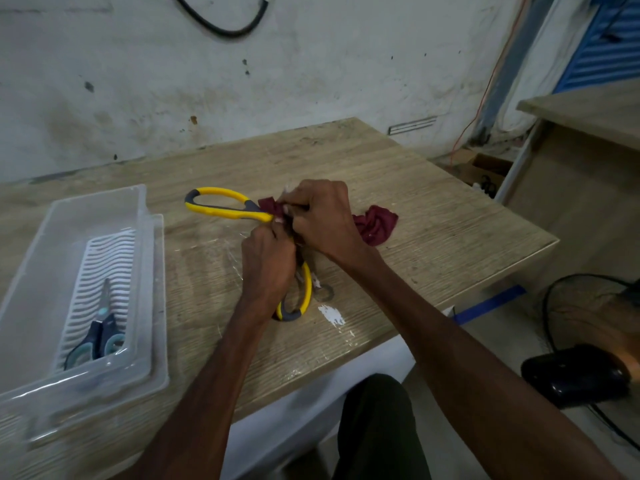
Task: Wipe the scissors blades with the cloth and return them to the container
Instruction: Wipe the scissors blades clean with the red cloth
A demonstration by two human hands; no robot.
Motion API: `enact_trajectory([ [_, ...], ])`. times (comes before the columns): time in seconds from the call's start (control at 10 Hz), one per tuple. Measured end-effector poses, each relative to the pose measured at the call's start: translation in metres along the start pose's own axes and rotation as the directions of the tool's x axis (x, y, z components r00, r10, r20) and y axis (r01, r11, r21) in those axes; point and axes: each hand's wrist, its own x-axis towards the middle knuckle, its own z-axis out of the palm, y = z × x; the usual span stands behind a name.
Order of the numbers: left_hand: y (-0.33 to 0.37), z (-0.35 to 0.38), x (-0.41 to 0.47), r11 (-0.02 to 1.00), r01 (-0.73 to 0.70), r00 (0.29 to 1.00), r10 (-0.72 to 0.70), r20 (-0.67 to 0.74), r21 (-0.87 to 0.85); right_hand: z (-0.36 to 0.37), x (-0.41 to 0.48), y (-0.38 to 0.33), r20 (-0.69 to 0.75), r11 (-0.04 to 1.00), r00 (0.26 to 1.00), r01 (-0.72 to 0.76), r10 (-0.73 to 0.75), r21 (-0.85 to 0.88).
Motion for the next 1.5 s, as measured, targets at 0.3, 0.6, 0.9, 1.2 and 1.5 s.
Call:
enact_trajectory([
  [0.3, 0.002, 0.001, -0.001, 0.997, -0.043, 0.999, 0.042, 0.008, 0.062, 0.011, 0.016, 0.008, -0.072, 0.997, 0.995, -0.07, 0.068, -0.027],
  [0.6, -0.001, 0.002, 0.0, 0.985, -0.122, 0.992, 0.126, -0.023, 0.125, 0.011, 0.032, 0.013, -0.118, 0.996, 0.991, -0.077, 0.07, -0.049],
  [0.9, 0.003, 0.002, 0.002, 0.999, -0.04, 0.997, 0.039, -0.063, -0.019, -0.012, 0.022, 0.037, -0.082, 0.968, 0.965, -0.25, 0.251, 0.022],
  [1.2, -0.007, 0.003, 0.004, 0.998, -0.055, 0.997, 0.056, -0.046, 0.028, -0.006, -0.012, -0.002, 0.208, 0.995, 0.977, -0.03, 0.048, -0.09],
  [1.5, 0.001, 0.004, 0.004, 0.999, -0.029, 1.0, 0.029, 0.007, 0.045, -0.003, 0.002, 0.0, 0.028, 0.908, 0.934, -0.354, 0.357, 0.224],
])
